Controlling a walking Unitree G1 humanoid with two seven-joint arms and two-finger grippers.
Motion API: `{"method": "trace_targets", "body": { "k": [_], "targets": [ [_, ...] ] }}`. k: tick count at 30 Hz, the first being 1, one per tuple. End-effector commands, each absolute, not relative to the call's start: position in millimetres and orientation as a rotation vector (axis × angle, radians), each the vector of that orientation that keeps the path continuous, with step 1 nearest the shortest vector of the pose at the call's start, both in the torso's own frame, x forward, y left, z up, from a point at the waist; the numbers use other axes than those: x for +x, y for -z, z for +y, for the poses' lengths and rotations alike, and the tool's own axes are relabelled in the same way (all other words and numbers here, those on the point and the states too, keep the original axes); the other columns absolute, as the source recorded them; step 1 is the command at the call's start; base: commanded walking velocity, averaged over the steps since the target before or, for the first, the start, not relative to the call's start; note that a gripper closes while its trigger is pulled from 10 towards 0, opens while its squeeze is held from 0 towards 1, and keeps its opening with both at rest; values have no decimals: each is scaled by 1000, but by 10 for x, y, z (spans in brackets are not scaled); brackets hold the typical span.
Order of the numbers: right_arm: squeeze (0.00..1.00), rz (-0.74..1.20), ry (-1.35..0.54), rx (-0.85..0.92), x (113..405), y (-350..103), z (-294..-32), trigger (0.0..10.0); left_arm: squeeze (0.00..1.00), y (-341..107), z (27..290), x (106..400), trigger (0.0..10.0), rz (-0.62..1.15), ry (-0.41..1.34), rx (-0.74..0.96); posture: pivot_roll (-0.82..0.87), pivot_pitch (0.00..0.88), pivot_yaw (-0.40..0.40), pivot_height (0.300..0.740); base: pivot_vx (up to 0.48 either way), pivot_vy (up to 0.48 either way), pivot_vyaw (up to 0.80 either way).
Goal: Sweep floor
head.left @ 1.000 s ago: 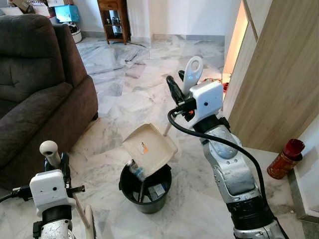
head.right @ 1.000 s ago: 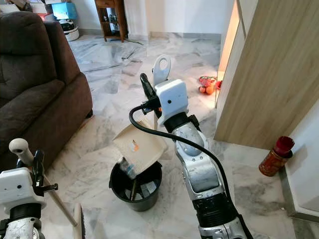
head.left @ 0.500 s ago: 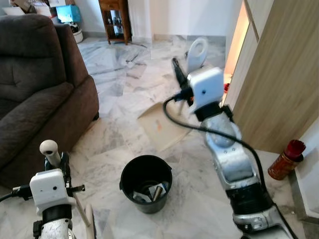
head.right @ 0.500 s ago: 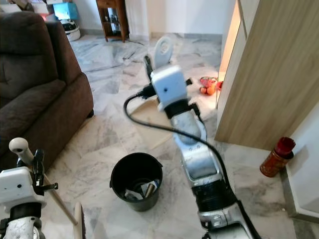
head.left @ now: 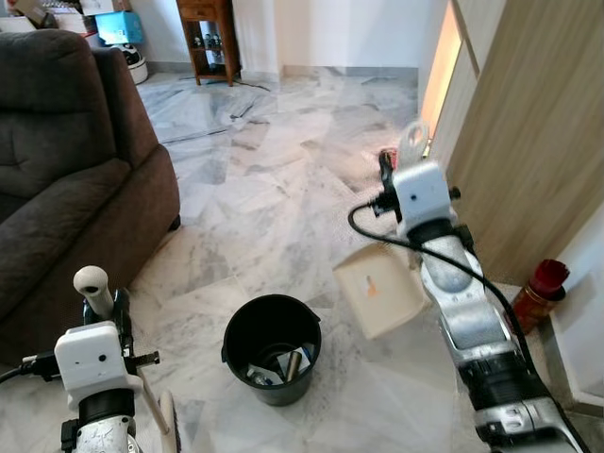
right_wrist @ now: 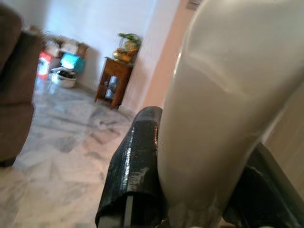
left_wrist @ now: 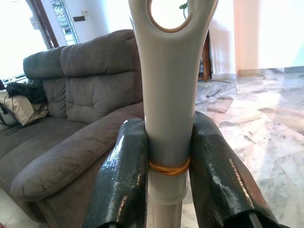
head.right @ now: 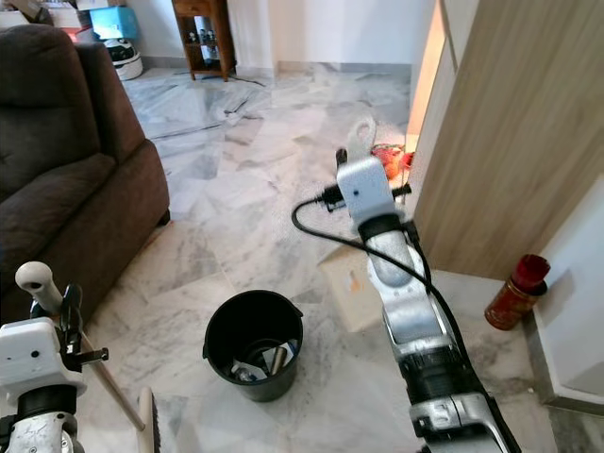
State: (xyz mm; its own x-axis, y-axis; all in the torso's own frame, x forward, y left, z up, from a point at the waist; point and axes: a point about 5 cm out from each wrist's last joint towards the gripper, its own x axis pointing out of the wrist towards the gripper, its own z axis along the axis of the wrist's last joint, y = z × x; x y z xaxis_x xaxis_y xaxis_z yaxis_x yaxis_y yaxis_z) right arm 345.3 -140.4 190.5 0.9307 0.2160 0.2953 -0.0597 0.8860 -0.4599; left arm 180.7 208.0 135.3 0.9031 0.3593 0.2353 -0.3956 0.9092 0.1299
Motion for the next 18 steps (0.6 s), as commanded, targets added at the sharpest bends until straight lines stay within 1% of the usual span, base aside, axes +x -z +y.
{"method": "trace_targets", "body": {
  "k": [1,4,5,9,14,18],
  "targets": [
    [0,-439,-147,-477,3440,-2049,-1424,10000,0,-1420,2133,1769,10000,-247,-397,202,-27,65,90,740,0,0,0],
    [0,-384,-172,-415,3444,-1911,-1511,10000,0,-1417,2150,1761,10000,-240,-392,210,-25,60,92,740,0,0,0],
    [0,-384,-172,-415,3444,-1911,-1511,10000,0,-1417,2150,1761,10000,-240,-392,210,-25,60,92,740,0,0,0],
    [0,-312,-167,-307,3440,-1774,-1545,10000,0,-1409,2148,1761,10000,-232,-380,211,-23,52,94,740,0,0,0],
    [0,-259,-118,-111,3463,-1757,-1521,10000,0,-1401,2137,1771,10000,-229,-365,208,-26,42,100,740,0,0,0],
    [0,-251,-144,-140,3434,-1669,-1512,10000,0,-1401,2145,1785,10000,-231,-359,207,-35,41,103,740,0,0,0]
  ]
}}
